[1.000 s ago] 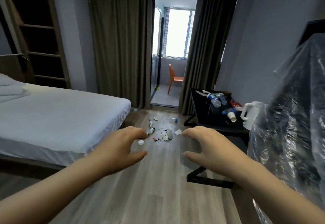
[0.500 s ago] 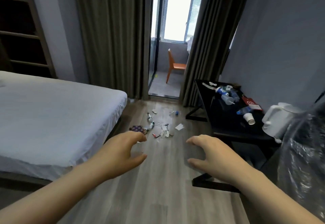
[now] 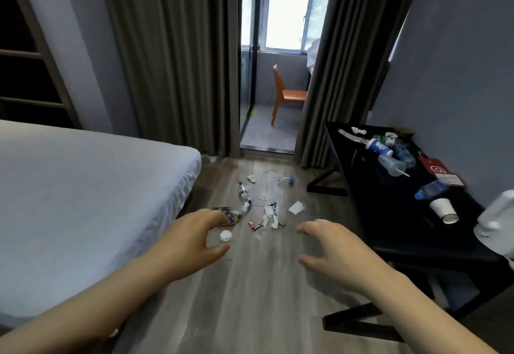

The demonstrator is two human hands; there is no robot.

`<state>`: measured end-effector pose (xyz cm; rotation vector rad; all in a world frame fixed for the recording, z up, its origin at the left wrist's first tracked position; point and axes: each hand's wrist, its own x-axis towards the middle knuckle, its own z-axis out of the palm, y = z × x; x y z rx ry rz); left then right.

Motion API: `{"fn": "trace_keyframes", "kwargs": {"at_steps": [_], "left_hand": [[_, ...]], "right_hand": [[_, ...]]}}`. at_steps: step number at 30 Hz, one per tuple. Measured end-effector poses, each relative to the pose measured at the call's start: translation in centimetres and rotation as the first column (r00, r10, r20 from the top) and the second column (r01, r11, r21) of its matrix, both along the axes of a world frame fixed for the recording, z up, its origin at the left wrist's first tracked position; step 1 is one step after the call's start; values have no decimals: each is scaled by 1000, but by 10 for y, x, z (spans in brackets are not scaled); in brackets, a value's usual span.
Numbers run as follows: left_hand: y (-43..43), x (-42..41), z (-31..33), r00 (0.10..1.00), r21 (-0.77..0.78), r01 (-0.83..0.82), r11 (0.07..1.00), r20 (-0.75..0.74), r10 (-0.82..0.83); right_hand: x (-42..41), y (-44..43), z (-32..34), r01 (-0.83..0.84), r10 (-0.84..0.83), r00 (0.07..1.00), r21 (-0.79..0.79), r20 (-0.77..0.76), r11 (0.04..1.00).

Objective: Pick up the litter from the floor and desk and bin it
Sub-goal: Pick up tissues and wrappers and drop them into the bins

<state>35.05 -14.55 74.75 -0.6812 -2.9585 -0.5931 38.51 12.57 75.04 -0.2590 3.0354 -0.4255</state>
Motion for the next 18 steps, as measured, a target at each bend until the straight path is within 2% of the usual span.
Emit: {"fn": "trace_keyframes", "kwargs": {"at_steps": [8,18], "left_hand": [[0,-133,-26,996,-8,-11,1000,84,12],[-2,-333,-66,979,9,66,998,192,-67]], "right_hand": [[-134,8,-20,-4,5,997,-9,83,1000],[-307,-4,-52,108,-102,974,-20,200,994]]}}
